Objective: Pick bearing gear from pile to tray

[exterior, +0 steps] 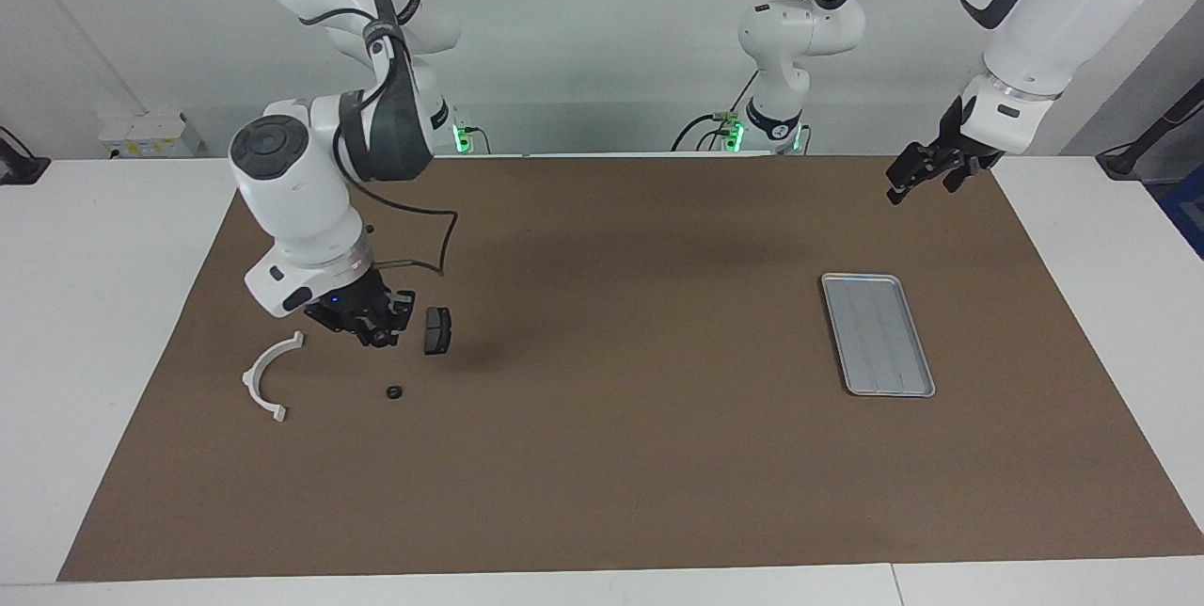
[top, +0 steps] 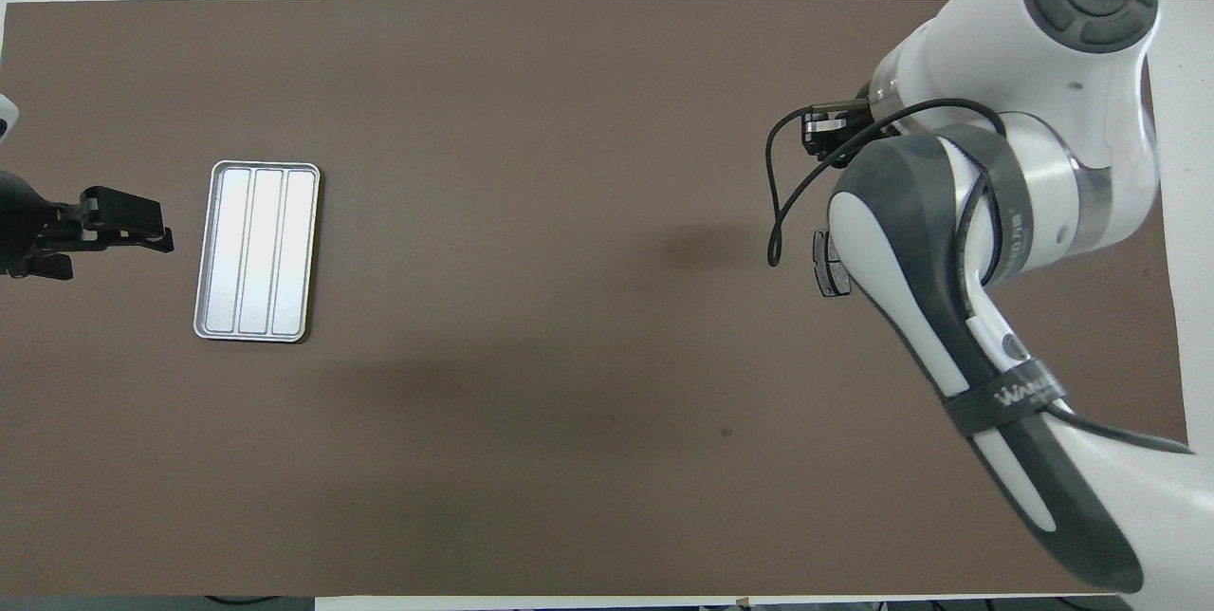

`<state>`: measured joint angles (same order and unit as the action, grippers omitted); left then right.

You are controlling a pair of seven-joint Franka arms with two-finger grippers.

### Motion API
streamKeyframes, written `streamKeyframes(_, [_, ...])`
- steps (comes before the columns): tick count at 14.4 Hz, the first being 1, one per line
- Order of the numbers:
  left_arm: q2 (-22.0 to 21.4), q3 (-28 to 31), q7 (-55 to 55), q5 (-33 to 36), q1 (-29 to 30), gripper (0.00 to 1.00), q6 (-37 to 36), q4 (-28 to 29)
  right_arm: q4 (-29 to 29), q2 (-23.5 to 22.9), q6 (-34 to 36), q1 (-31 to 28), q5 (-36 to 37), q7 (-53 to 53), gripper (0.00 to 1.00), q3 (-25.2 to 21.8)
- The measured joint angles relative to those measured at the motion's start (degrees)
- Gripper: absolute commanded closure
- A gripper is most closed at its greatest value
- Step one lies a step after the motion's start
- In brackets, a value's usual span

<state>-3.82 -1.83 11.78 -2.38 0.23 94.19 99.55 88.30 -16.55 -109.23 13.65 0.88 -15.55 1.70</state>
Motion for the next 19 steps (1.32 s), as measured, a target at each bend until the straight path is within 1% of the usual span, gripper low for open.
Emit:
streamKeyframes(5, [0.0, 0.0, 0.2, 0.0, 0.0, 0.00, 0.3, 0.2, -1.3, 0.1, 1.6, 10.6, 0.0, -5.6, 0.92, 0.1])
streamKeyframes(9, [-0.5, 0.0, 0.5, 0.0, 0.0, 0.00, 1.0, 2.0, -0.5, -0.1, 1.7, 15.6, 0.0, -7.1, 0.91, 0.2])
streamKeyframes(11, [-0.6, 0.0, 0.5, 0.0, 0.0, 0.00, 2.0, 2.2, 1.5, -0.4, -0.4, 16.2, 0.0, -7.2, 0.89, 0.2])
streamKeyframes(14, [-0.6, 0.0, 0.5, 0.0, 0.0, 0.00, 2.7, 2.3, 5.9, -0.8, -5.7, 16.3, 0.0, -7.2, 0.89, 0.2])
streamKeyframes(19, [-0.7, 0.0, 0.5, 0.0, 0.0, 0.00, 3.1, 3.4, 10.8, -0.8, -10.9, 16.6, 0.0, -7.0, 0.89, 0.2])
